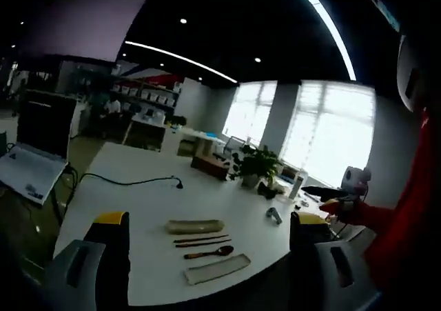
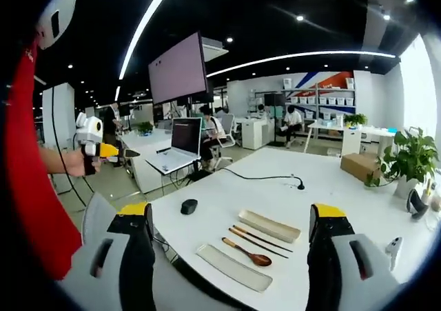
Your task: Arrange the utensils inside the cutlery case until each visible utensil rests in its matching compartment.
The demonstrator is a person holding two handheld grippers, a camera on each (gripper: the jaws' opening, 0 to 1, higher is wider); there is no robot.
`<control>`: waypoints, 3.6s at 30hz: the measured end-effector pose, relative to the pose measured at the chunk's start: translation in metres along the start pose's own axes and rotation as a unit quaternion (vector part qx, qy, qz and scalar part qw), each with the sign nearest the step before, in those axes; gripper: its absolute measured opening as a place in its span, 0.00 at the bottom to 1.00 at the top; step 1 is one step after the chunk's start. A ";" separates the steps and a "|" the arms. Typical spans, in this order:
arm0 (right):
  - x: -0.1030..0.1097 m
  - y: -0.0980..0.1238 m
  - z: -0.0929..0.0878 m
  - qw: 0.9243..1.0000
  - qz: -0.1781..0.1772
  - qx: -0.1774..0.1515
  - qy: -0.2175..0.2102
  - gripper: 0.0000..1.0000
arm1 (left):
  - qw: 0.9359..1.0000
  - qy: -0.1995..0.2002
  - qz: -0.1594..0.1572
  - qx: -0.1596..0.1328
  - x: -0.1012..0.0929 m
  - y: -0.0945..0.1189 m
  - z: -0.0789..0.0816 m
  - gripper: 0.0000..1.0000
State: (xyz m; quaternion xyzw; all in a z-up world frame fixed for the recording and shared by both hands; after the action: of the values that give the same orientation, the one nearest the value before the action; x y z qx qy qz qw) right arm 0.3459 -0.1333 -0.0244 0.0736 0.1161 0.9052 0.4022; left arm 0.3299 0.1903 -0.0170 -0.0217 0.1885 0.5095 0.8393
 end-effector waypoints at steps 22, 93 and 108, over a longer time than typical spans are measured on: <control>-0.007 -0.005 0.000 1.000 0.006 0.029 0.001 0.68 | 0.994 -0.085 0.031 0.054 0.015 0.012 -0.012 0.84; -0.025 -0.087 -0.025 0.977 -0.030 0.168 0.127 0.47 | 0.984 -0.112 0.073 0.121 0.043 0.016 -0.033 0.87; -0.018 -0.097 -0.033 0.974 -0.022 0.175 0.144 0.44 | 0.984 -0.104 0.067 0.128 0.046 0.028 -0.041 0.87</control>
State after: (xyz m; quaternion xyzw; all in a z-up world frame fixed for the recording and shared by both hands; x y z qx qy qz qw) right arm 0.4191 -0.0887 -0.0831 0.0091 0.3313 0.8629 0.3816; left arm 0.3127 0.2335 -0.0660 0.1517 0.1648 0.5359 0.8140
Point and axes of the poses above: the point that each gripper's makers call its tool centre point, and the gripper's own axes: y roughly backward along the fingers, x roughly to its left, z roughly out of its top, the point moved 4 cm from there along y, roughly backward along the fingers, and after that the axes turned 2 degrees about x, right-handed, at the moved point
